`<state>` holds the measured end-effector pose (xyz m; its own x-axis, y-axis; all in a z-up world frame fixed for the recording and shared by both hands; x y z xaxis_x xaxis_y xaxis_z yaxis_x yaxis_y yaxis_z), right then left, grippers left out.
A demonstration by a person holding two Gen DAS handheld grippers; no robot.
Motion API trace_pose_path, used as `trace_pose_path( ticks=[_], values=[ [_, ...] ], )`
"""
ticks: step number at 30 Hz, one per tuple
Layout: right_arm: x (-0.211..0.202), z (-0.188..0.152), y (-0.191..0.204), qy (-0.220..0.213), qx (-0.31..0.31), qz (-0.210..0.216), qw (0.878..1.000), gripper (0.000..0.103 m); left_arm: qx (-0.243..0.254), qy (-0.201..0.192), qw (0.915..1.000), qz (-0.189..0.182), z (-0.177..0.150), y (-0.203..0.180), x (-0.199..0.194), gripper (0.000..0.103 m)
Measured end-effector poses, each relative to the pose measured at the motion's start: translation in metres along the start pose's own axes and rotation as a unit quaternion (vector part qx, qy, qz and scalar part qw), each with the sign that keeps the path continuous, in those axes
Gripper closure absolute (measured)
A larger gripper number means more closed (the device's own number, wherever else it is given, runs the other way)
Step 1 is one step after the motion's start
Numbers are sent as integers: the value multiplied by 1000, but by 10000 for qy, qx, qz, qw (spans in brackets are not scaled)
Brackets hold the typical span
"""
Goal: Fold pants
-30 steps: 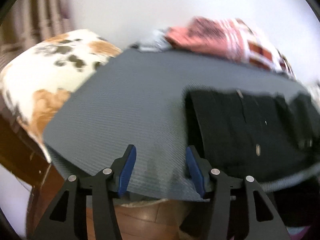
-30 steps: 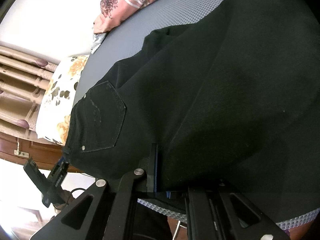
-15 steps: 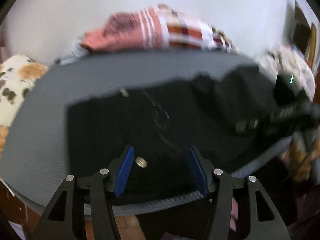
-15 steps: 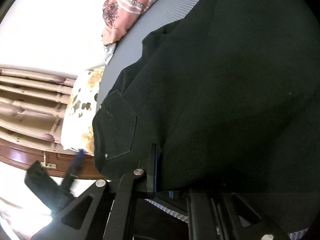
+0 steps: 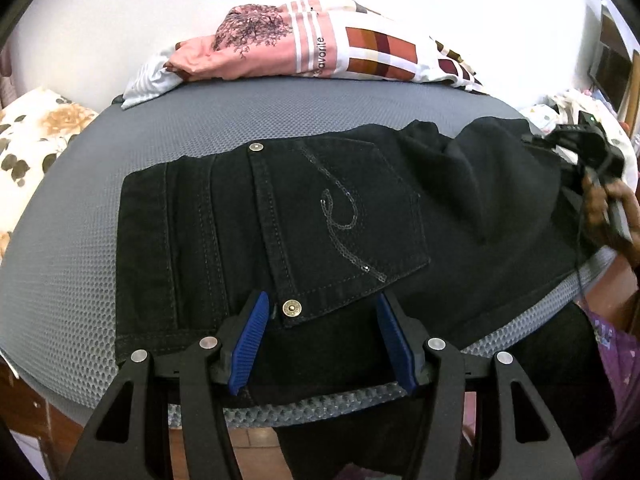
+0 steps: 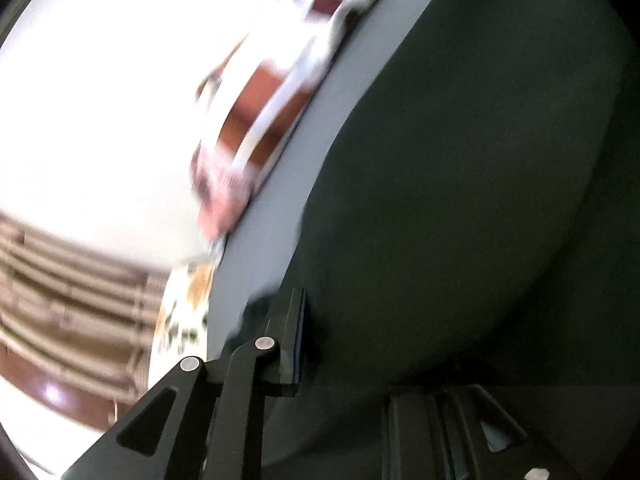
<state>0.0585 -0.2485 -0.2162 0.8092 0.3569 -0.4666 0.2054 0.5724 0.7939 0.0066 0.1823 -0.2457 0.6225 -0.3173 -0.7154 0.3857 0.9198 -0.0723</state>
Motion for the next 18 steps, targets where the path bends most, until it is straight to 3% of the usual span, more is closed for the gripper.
trace_pose_path(
  ticks=[5,9,12,18],
  values=[
    [-15,90,-39,-582,452,-274,9969,86,-24,23,10000,21,1,0,-1,46],
    [-22,132,-58,-770,605,-461,9941,86,4,35,10000,46,1,0,-1,45],
    [-32,149,-75,-858,596,-801,9913,99,38,33,10000,50,1,-1,0,45],
    [-101,146,-51,-1295,109,-784,9884,99,37,54,10000,48,1,-2,1,45]
  ],
)
Point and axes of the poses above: each gripper's, at about its wrist camera, not at the fingertips, and x roughly the way its jaws point, y to its left, z to its top, the point moved 8 cm from there along x, roughly the way its jaws point, and after that the axes turned 6 degrees about -y, right-handed, at the moved point
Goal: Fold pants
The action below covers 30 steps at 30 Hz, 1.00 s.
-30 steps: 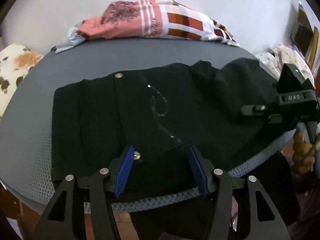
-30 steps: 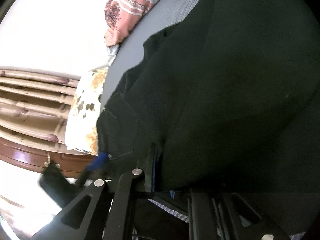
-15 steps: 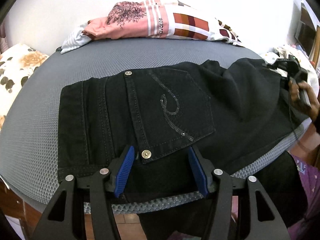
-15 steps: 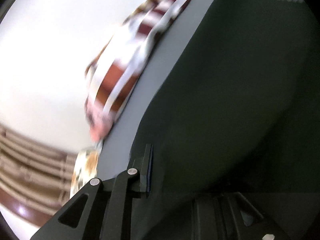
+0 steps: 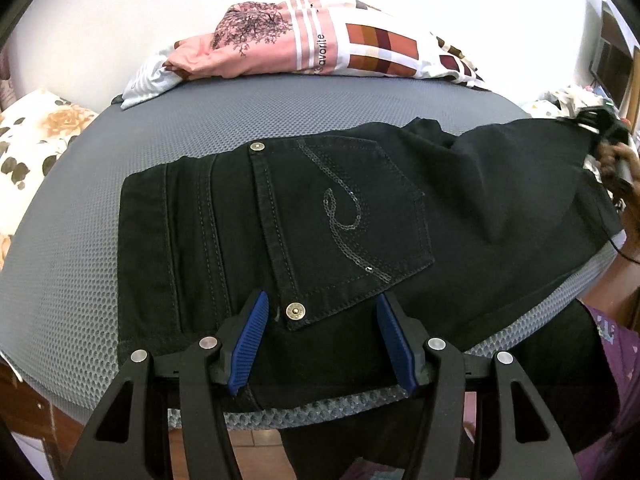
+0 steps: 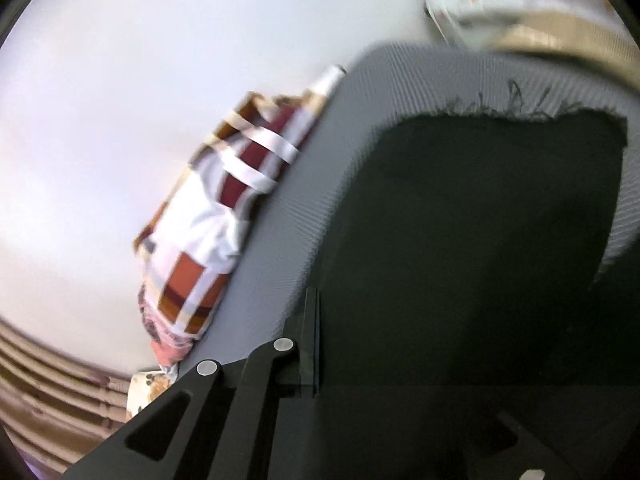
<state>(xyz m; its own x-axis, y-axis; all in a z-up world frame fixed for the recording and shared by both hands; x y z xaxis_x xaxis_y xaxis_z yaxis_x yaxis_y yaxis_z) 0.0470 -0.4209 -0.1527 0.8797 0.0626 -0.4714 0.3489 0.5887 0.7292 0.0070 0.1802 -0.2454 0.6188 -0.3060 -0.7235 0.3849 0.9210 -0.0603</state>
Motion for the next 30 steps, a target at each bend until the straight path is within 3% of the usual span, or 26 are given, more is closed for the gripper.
trace_pose_path(
  ticks=[3,6,10,11,13,18,20,22,24,27,30],
  values=[
    [-61,-2,-15,-275,88,68,9996,99,1,0,10000,-17,-1,0,0,45],
    [-104,-20,-55,-282,244,-197,9991,99,28,5,10000,-10,-1,-1,-1,45],
    [-121,-56,-130,59,886,-611,9942,99,109,22,9999,5,-2,-2,0,44],
    [-122,-61,-140,72,1197,-379,9921,103,133,25,9999,10,-2,-3,0,44],
    [-120,-60,-144,38,1379,-193,9902,103,188,31,9998,28,-2,-4,0,43],
    [-115,-52,-135,154,1526,118,9881,84,252,6,9997,49,-2,-5,2,41],
    [-117,-46,-138,92,1653,238,9859,81,259,4,9997,49,-3,-5,2,41],
    [-121,-42,-140,19,1597,251,9868,82,273,2,9996,42,-3,-5,2,40],
    [-124,-44,-136,49,1333,120,9910,96,284,-15,9996,30,-3,-5,3,39],
    [-124,-29,-125,-145,1081,183,9939,98,274,-18,9996,32,-3,-6,3,38],
    [-133,-21,-142,-204,1169,47,9929,96,284,-16,9996,32,-3,-6,3,37]
  ],
)
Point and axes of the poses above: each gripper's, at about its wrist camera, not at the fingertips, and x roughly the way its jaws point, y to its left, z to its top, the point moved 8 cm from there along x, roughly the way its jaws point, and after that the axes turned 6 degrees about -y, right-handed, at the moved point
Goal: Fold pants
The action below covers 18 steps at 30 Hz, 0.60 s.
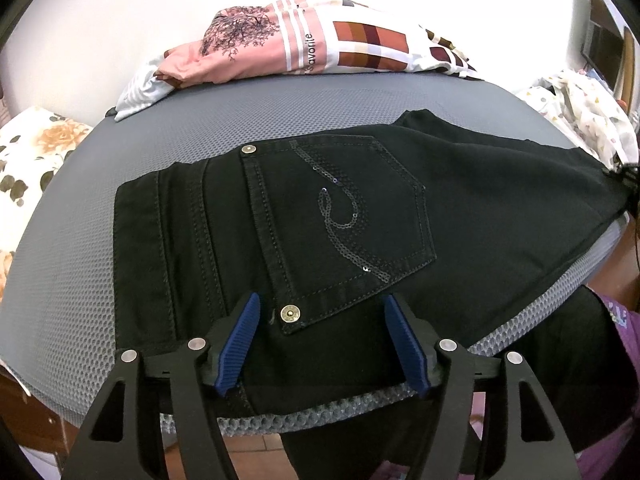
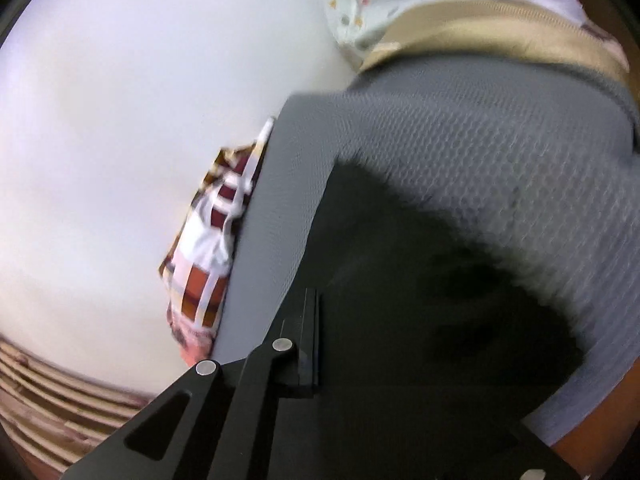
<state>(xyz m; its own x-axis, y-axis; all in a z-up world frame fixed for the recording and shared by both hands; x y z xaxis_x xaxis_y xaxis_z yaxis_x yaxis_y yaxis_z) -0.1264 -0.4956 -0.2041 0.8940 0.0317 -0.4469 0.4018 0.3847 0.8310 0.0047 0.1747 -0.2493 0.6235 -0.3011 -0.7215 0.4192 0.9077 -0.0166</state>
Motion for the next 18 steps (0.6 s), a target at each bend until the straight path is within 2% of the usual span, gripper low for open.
trace_pose_path(
  ticks=[3,5,6,10,15,18],
  values=[
    [-13,-4,-28,49,388,-7,9992,101,-16,-13,10000,-23,0,0,1,36],
    [-28,-3,-36,-51,409,32,9991,101,1,-11,10000,-23,-1,0,1,35],
    [-32,-4,-37,-25,386,28,9992,96,7,-14,10000,-24,-1,0,1,35],
    [-43,-5,-42,7,522,30,9986,96,32,-10,10000,-29,0,0,2,33],
    [-83,17,-61,-642,486,-583,9950,94,39,-16,10000,-26,-1,0,2,33],
    [-91,24,-36,-786,261,-494,9953,94,30,-17,10000,-34,-2,0,2,33]
  ],
)
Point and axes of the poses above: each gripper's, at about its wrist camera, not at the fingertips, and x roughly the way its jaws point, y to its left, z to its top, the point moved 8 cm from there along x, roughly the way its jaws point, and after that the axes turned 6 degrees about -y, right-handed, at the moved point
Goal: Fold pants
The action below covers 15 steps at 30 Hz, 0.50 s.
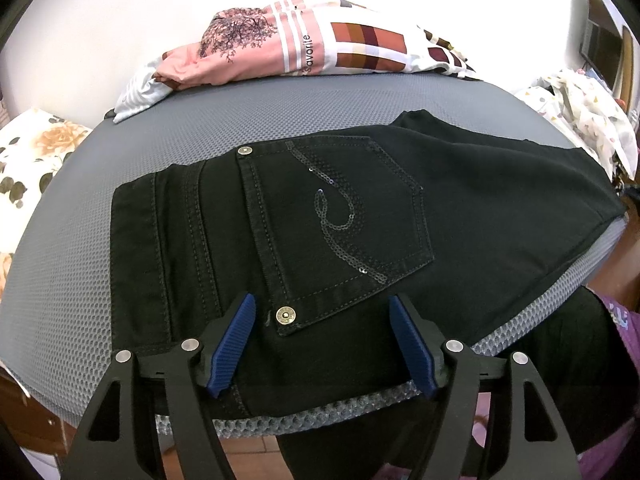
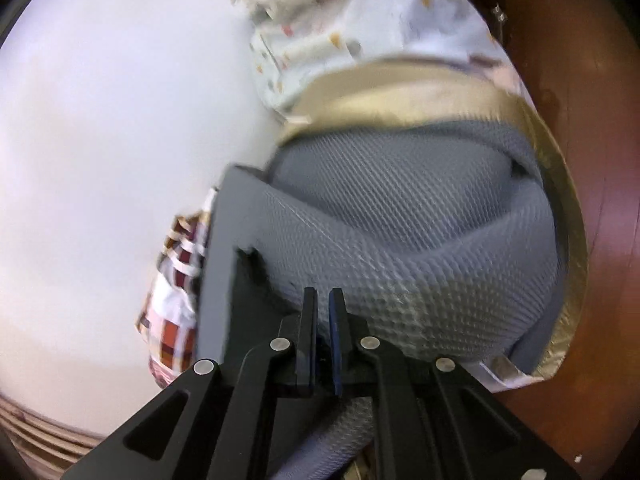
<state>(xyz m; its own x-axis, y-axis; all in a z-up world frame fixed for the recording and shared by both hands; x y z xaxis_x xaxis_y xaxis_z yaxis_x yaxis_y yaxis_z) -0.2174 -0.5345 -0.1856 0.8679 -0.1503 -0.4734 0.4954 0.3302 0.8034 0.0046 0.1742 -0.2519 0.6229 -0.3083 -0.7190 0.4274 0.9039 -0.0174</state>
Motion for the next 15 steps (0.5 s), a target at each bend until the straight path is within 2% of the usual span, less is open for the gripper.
trace_pose_path(
  ticks=[2,5,7,8,9,10,12,15],
  values=[
    [11,-14,42,319,-790,102,9963,94,5,-5,10000,-4,0,0,0,33],
    [45,-67,116,1127,-2360,197,9650,93,33,-8,10000,23,1,-1,0,33],
    [76,-120,163,1773,-3325,393,9255,87,86,-10,9999,53,4,-3,-3,33],
    [85,-134,172,1910,-3571,401,9134,81,119,-26,9999,69,6,-3,-4,33],
    [97,-156,185,2090,-3980,388,8924,78,155,-66,9998,106,9,-3,-7,33],
    [112,-180,197,2270,-4409,373,8676,78,178,-112,9997,136,12,-3,-10,33],
    [133,-215,209,2471,-5021,302,8282,78,183,-229,9994,182,21,-1,-18,33],
    [158,-250,221,2625,-5557,285,7883,78,50,-402,9989,254,35,4,-30,33]
  ],
)
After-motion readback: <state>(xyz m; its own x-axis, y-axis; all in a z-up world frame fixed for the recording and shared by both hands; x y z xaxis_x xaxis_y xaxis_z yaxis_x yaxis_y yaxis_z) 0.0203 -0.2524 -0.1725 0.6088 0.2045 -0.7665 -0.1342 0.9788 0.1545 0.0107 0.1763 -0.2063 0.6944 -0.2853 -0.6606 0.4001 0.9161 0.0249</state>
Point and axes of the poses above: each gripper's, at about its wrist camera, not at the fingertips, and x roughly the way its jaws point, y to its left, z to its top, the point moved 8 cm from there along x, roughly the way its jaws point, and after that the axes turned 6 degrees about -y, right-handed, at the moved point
